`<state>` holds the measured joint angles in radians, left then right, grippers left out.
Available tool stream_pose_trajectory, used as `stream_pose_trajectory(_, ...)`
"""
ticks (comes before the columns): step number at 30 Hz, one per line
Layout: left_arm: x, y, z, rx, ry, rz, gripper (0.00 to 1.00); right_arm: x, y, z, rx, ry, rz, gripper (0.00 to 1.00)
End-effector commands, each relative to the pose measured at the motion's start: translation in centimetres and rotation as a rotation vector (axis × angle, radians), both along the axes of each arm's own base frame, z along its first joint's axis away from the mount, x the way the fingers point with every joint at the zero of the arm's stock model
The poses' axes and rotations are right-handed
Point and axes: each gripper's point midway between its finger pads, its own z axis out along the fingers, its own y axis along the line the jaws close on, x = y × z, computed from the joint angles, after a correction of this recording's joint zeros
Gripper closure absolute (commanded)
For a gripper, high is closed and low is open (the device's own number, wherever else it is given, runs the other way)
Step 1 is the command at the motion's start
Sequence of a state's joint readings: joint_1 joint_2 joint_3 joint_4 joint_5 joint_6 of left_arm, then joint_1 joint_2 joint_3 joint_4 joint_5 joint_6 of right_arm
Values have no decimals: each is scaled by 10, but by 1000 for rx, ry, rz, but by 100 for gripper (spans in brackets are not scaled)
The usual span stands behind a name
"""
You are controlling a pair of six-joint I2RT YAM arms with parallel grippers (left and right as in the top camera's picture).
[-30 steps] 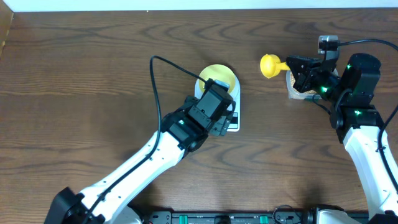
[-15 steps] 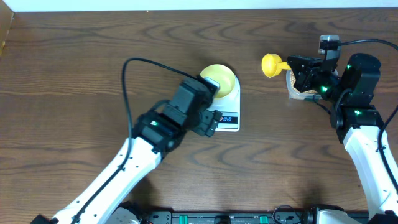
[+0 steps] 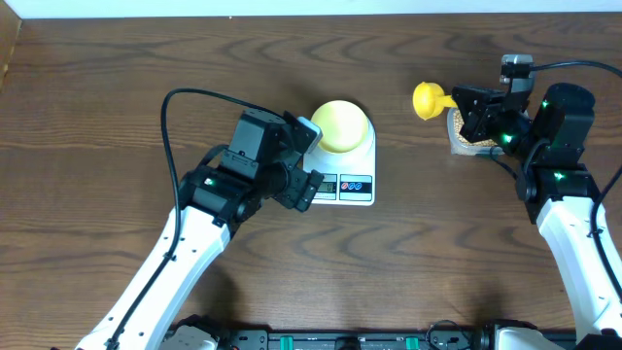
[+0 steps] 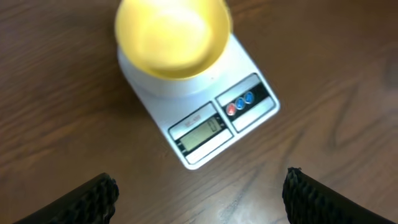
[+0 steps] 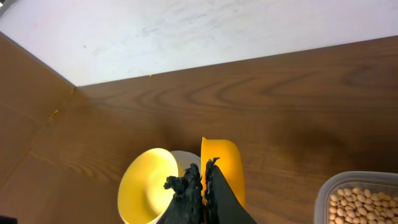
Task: Scoop item into bowl and weigh 50g on scale
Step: 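Retract the left gripper back and left away from the scale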
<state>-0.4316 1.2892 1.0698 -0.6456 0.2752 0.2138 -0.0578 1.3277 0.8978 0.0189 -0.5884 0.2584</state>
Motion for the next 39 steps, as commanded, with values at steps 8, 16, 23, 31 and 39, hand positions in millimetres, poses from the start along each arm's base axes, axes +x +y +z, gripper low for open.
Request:
stream_pose_trajectory(8,-3,3,8,-36,-47,-144,13,3,-5,16,-19,-44,-16,99)
stream_pose_trajectory(16,0,9,8,-40,-43,-118,13,3,-5,16,-19,-44,-16,99)
stream_pose_trajectory(23,2,11,8,-42,-30,-77,13,3,-6,16,-21,-44,-23,99)
stream_pose_trajectory(31,4,15,6,-52,-2,-8,13,3,-6,16,-21,-44,-23,99)
stream_pose_trajectory(39,3,15,6,-51,2,-9,13,3,-6,16,-21,-44,-23,99)
